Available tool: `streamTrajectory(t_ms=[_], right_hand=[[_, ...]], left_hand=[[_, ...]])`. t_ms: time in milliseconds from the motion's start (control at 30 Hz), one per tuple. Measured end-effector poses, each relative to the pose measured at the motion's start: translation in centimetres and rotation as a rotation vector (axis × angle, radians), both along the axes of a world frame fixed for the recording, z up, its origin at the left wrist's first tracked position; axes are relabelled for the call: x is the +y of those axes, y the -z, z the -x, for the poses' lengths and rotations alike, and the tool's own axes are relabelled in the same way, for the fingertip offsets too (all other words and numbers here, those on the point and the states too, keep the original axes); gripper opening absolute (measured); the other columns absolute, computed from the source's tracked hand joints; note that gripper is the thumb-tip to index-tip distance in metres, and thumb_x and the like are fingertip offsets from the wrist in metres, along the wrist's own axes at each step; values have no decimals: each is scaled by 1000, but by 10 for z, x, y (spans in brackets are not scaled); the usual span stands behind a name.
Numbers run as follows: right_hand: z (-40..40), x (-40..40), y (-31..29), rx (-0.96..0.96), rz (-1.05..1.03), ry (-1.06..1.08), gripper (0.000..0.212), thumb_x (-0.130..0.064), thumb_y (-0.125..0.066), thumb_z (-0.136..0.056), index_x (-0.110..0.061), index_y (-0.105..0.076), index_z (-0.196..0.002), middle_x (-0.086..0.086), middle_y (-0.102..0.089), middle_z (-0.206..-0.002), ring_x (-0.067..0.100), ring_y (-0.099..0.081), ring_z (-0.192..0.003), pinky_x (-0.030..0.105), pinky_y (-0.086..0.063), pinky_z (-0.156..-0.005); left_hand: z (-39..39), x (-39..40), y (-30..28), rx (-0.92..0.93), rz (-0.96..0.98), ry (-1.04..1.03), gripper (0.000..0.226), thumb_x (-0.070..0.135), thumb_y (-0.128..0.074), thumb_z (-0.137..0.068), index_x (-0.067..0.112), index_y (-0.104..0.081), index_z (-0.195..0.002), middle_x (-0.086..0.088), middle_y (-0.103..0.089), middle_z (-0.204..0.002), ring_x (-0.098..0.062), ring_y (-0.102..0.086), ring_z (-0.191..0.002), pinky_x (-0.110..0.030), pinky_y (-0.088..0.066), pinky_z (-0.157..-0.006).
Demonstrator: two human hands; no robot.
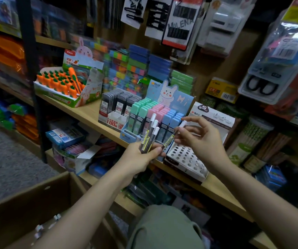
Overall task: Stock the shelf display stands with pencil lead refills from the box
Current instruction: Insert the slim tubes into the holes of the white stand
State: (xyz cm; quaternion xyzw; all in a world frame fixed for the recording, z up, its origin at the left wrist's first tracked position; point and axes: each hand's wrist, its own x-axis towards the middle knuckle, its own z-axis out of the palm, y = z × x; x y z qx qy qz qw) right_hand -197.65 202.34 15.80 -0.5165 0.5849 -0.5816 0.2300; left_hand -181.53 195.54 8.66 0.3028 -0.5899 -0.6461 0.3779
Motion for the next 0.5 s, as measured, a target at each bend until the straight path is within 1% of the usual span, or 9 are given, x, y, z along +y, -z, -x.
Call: streamTrajectory(t_ms=[67,100,133,167,200,267,333,433,500], right_hand=[[1,-1,0,69,11,23,24,-8,-71,-86,-14,-64,-108,17,-69,-92,24,-74,-73,32,-61,-69],[3,-2,-2,114,22,38,24,-7,-71,-85,-15,-64,-106,12,-70,-90,22,-74,-72,29,-61,-67],[6,-3,-5,161,42,60,23,-6,-71,-84,-15,-65,-104,6,-71,-88,18,-74,-72,27,-60,-67],[12,-4,-10,204,73,97,23,-5,-71,-84,-16,-65,-103,2,-72,-87,15,-74,-73,25,-60,-68],[18,-4,-16,246,115,151,23,-5,-71,-85,-17,-66,-103,-1,-72,-86,12,-73,-74,24,-60,-69],[35,-5,-27,380,189,265,24,-8,-73,-85,-20,-66,-105,-5,-71,-86,6,-73,-76,23,-59,-71],[46,-4,-29,521,184,318,25,-12,-73,-86,-22,-66,-107,-9,-70,-90,1,-71,-77,23,-59,-73],[50,-3,-17,544,162,317,26,-11,-73,-86,-22,-66,-109,-8,-70,-92,-1,-71,-78,22,-59,-76],[50,-5,-9,513,170,320,28,-8,-72,-86,-22,-65,-109,-9,-70,-93,-1,-71,-80,22,-59,-77]], left_hand=[[6,-2,2,6,11,-9,8,17,-63,-93,17,-70,-97,2,-75,-83,4,-51,-46,-11,-36,-41],[9,-2,2,-13,16,-9,8,21,-63,-94,18,-69,-98,10,-73,-74,4,-50,-44,-12,-36,-41],[11,-3,1,-45,21,-2,11,28,-60,-95,21,-67,-100,18,-65,-61,4,-48,-42,-13,-35,-41],[13,-3,1,-75,23,14,16,36,-56,-96,24,-64,-103,21,-54,-49,2,-44,-40,-13,-32,-39],[14,-4,1,-95,15,36,21,42,-51,-97,27,-61,-107,19,-44,-45,0,-39,-39,-12,-29,-38],[15,-6,2,-100,-39,70,27,47,-43,-99,30,-58,-114,11,-37,-57,-3,-31,-39,-14,-26,-38],[16,-8,1,-65,-80,80,29,40,-40,-102,22,-56,-118,4,-42,-71,-4,-30,-41,-17,-26,-40],[19,-6,4,-62,-43,96,24,30,-38,-104,18,-56,-115,8,-49,-69,-3,-37,-44,-14,-30,-39],[21,-4,6,-57,17,133,23,25,-39,-105,19,-58,-115,17,-58,-67,-1,-43,-48,-13,-34,-41]])
